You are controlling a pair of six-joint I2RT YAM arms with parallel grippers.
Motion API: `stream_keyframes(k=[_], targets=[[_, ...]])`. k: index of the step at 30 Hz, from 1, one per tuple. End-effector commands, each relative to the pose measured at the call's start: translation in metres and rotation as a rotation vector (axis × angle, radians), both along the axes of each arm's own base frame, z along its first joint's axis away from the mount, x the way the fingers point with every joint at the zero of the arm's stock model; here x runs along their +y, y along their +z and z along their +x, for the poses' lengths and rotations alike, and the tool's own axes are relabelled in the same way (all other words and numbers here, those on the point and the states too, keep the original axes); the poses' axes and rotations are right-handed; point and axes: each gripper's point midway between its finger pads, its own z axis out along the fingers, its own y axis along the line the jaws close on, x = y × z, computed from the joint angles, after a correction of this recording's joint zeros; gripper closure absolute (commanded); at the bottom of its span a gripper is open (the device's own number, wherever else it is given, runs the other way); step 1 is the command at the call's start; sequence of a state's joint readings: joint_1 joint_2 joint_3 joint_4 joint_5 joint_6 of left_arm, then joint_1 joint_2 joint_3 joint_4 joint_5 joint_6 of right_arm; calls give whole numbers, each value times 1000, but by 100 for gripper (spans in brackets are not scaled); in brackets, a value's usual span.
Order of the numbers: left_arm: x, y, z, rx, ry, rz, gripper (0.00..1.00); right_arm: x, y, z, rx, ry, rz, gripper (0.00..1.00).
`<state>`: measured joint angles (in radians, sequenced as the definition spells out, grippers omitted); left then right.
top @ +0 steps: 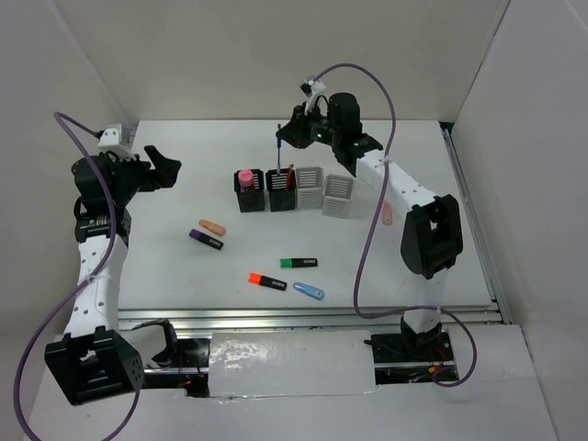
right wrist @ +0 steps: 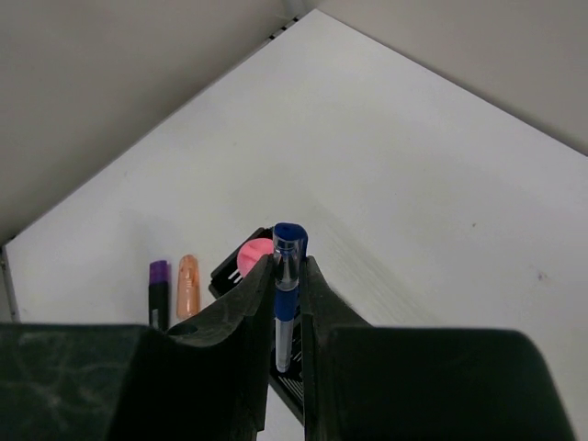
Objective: Sort the stationery into containers
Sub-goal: Place the pen in the storage box.
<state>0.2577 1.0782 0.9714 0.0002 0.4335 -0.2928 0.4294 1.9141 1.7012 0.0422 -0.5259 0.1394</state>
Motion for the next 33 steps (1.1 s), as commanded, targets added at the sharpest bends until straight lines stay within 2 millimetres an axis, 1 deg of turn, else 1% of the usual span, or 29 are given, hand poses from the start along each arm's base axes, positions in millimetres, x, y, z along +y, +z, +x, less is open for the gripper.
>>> stream_keyframes(k=[1, 2, 3, 5, 6, 7, 8, 11, 12, 13, 14, 15, 16, 17, 19, 21, 22, 23, 24, 25, 26, 27, 28, 29, 30, 31, 32, 33], targets=[[-10, 2, -4, -6, -92, 58, 1, 0, -13, 17, -64, -24, -17, 100], [-9, 1, -4, -1, -95, 62, 1, -1, -17, 19, -62, -20, -23, 100], [-10, -2, -4, 5, -103, 66, 1, -3, -26, 22, -44, -23, -30, 100], [-9, -6, -5, 10, -107, 83, 1, -4, -35, 22, -32, -15, -40, 100], [-8, -6, -6, 5, -99, 88, 1, -4, -41, 20, -23, -6, -48, 95], [-7, -8, -6, 7, -92, 87, 1, -4, -45, 18, -19, 0, -53, 93], [-6, -8, -5, 1, -87, 91, 1, -3, -52, 15, -5, 10, -57, 93], [-9, -19, -6, 28, -109, 68, 2, -2, -63, 12, 15, 21, -65, 89], [-10, -23, -6, 45, -114, 61, 2, 0, -66, 10, 26, 35, -65, 82], [-9, -27, -5, 51, -121, 87, 5, 1, -69, 8, 37, 41, -68, 78], [-4, -31, -2, 68, -106, 99, 5, 2, -68, 6, 42, 45, -69, 75], [-4, -37, -4, 96, -111, 99, 5, 4, -69, 4, 47, 50, -72, 59], [-3, -37, -3, 100, -118, 117, 5, 4, -66, 2, 47, 50, -71, 51], [-1, -42, -2, 115, -119, 114, 5, 5, -62, 0, 46, 50, -65, 45], [-3, -43, -3, 111, -143, 121, 4, 5, -55, -5, 46, 54, -59, 45], [-5, -42, -4, 93, -164, 136, 3, 3, -42, -11, 41, 55, -51, 44], [-5, -46, -5, 92, -176, 162, 3, 3, -36, -14, 38, 62, -47, 44], [-5, -46, -6, 90, -184, 173, 3, 1, -25, -19, 27, 63, -43, 44], [-10, -47, -8, 92, -215, 160, 4, -3, -18, -22, 22, 61, -39, 44], [-10, -51, -10, 92, -260, 236, 6, -5, -11, -25, 18, 62, -35, 44], [-12, -59, -11, 118, -291, 243, 7, -9, 3, -34, 14, 75, -29, 44], [-11, -64, -10, 142, -299, 244, 10, -15, 9, -36, 12, 72, -29, 44], [-8, -72, -6, 189, -289, 227, 15, -22, 21, -46, 17, 80, -30, 45], [-7, -84, -6, 229, -286, 215, 17, -26, 27, -50, 16, 83, -33, 45], [-5, -84, -1, 237, -293, 223, 19, -34, 30, -52, 2, 79, -48, 45], [-7, -94, 2, 276, -329, 238, 22, -42, 34, -65, 8, 86, -66, 45], [-9, -101, 4, 295, -350, 252, 22, -46, 35, -73, 6, 103, -75, 45], [-10, -108, 6, 313, -376, 267, 22, -53, 32, -78, -29, 127, -113, 45]])
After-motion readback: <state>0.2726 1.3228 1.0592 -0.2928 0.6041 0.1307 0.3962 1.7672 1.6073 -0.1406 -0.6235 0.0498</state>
